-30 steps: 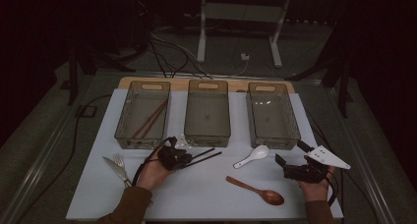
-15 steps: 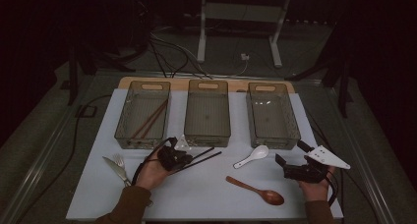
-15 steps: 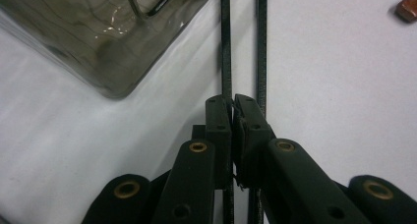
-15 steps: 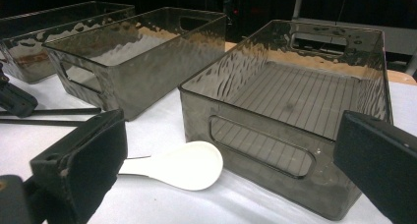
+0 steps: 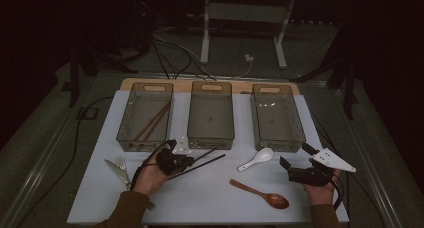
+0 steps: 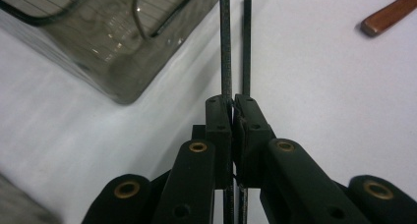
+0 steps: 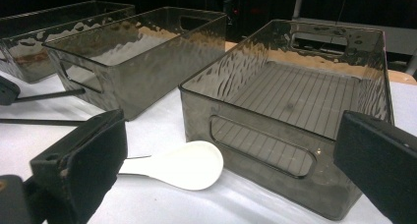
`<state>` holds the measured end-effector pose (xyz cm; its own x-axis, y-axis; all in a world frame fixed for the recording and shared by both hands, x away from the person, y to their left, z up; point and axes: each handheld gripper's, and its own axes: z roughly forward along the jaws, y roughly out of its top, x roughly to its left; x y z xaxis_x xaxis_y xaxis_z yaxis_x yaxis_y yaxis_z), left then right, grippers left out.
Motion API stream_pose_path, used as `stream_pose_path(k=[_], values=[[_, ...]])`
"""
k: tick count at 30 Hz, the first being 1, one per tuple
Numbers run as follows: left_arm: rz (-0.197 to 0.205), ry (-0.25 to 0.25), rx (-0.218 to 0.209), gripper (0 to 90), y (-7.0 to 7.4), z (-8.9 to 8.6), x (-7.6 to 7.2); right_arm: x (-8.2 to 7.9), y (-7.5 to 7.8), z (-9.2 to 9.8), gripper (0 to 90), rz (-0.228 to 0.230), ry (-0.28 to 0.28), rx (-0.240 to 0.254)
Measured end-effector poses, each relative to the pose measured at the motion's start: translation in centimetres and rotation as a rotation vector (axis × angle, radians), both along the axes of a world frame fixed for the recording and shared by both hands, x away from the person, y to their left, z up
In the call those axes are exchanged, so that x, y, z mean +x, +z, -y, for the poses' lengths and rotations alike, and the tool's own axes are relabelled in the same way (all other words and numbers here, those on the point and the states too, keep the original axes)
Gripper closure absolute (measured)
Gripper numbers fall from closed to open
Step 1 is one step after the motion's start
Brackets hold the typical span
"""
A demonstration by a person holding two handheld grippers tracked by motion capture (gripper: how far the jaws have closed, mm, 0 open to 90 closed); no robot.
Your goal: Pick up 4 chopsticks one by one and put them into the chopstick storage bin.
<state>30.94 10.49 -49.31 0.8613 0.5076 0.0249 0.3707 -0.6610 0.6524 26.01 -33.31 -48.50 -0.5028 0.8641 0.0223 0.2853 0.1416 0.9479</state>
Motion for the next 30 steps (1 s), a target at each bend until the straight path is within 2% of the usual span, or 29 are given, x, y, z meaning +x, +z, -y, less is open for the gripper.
stream_pose_path(k=[9,16,30], values=[[0.027,0.018,-0.029,87.7,1.1,-0.6,-0.3,0.0,0.0,0.0,0.2,0.000,-0.001,-0.001],[0.055,0.054,-0.053,87.7,1.7,-1.5,-0.4,0.0,0.0,0.0,0.2,0.002,-0.001,-0.001],[0.101,0.157,-0.099,87.7,3.8,-4.5,0.1,0.0,0.0,0.0,0.2,0.000,-0.001,-0.001]])
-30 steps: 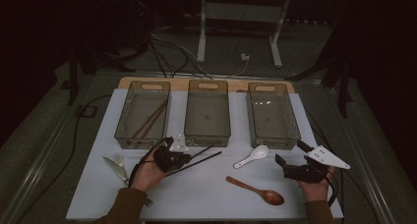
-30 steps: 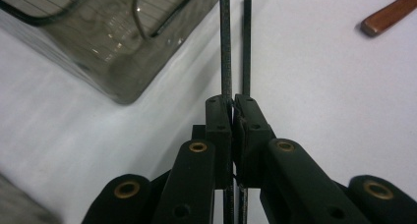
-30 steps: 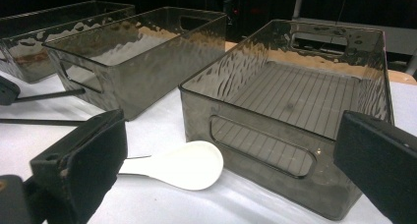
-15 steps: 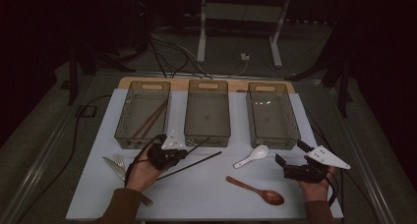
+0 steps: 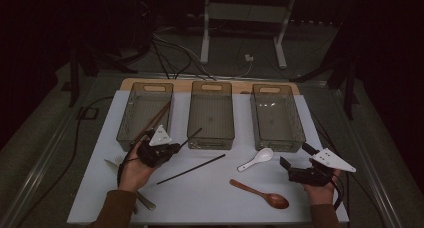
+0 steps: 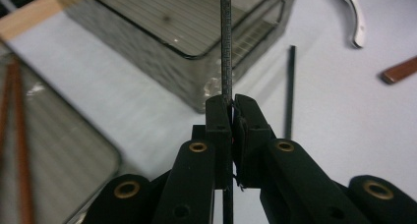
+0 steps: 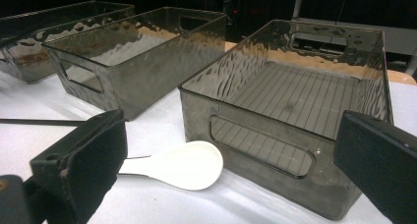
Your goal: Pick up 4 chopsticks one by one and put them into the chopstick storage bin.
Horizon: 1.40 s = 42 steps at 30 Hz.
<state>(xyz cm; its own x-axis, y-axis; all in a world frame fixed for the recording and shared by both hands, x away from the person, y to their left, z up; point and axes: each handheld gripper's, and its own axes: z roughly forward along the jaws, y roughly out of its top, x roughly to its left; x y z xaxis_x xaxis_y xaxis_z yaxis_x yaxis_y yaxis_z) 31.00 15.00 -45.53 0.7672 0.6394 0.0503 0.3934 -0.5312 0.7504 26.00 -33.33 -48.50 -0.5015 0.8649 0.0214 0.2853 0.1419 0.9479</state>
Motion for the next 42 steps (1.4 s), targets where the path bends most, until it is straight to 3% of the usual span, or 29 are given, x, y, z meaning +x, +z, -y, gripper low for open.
stream_pose_path(k=[14,42], values=[[0.028,0.089,-0.014,87.7,1.6,-2.7,0.7,0.0,0.0,0.0,0.2,-0.001,0.000,0.000],[0.017,0.213,-0.033,87.6,3.0,-5.7,3.2,0.0,0.0,0.0,0.2,-0.001,0.001,-0.001]])
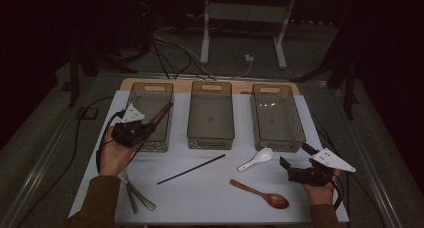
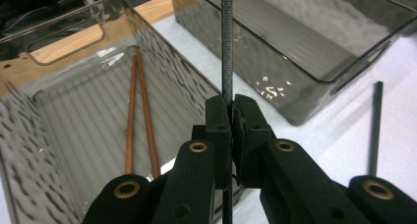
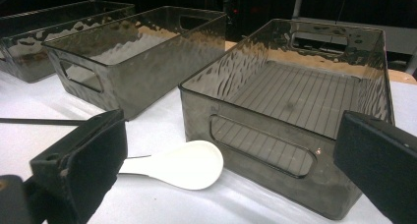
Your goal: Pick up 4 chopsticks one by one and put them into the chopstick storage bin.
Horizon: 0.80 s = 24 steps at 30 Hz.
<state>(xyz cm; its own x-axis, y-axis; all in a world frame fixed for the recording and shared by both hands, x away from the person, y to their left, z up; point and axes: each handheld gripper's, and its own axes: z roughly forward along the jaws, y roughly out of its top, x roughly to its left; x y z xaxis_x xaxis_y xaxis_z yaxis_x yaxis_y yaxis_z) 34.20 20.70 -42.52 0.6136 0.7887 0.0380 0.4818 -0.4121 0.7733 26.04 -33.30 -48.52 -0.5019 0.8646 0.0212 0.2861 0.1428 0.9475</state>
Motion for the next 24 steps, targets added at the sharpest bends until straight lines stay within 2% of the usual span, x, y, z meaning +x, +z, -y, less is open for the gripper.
stream_pose_path(k=[24], values=[[-0.003,0.098,-0.006,87.6,1.1,-1.4,2.4,0.0,0.0,-0.1,0.2,0.001,0.001,-0.003]])
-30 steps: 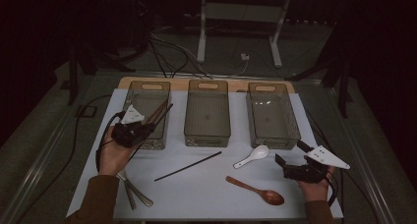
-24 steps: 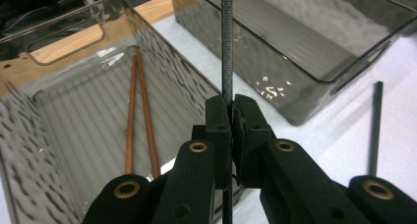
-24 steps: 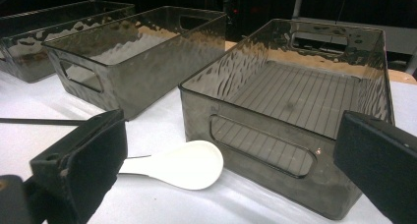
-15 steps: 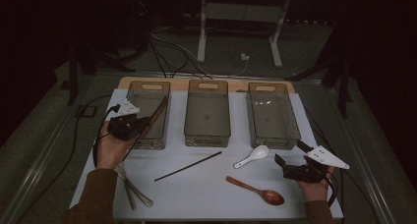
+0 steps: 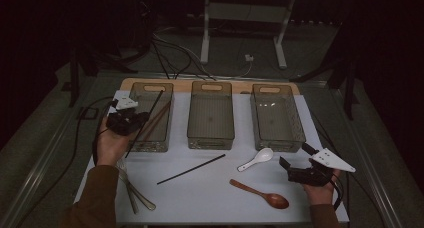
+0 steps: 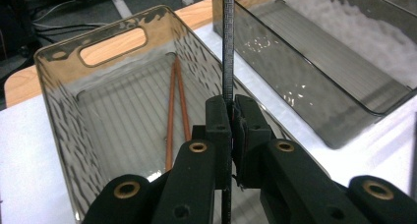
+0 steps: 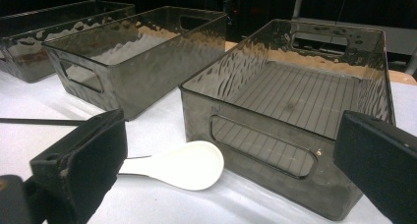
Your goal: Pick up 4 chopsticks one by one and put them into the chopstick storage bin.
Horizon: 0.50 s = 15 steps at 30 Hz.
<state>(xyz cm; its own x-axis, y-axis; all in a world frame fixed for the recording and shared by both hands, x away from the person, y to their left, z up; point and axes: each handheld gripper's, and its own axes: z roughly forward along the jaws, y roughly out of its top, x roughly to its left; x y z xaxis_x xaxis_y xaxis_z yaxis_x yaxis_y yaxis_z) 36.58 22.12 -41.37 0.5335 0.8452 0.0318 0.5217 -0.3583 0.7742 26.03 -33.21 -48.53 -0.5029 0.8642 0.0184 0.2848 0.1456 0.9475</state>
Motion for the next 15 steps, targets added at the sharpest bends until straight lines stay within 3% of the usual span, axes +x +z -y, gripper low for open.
stream_pose_path(k=[15], values=[[-0.029,0.065,-0.001,87.6,-0.5,-0.7,1.4,0.0,0.0,0.1,0.2,-0.001,-0.001,0.004]])
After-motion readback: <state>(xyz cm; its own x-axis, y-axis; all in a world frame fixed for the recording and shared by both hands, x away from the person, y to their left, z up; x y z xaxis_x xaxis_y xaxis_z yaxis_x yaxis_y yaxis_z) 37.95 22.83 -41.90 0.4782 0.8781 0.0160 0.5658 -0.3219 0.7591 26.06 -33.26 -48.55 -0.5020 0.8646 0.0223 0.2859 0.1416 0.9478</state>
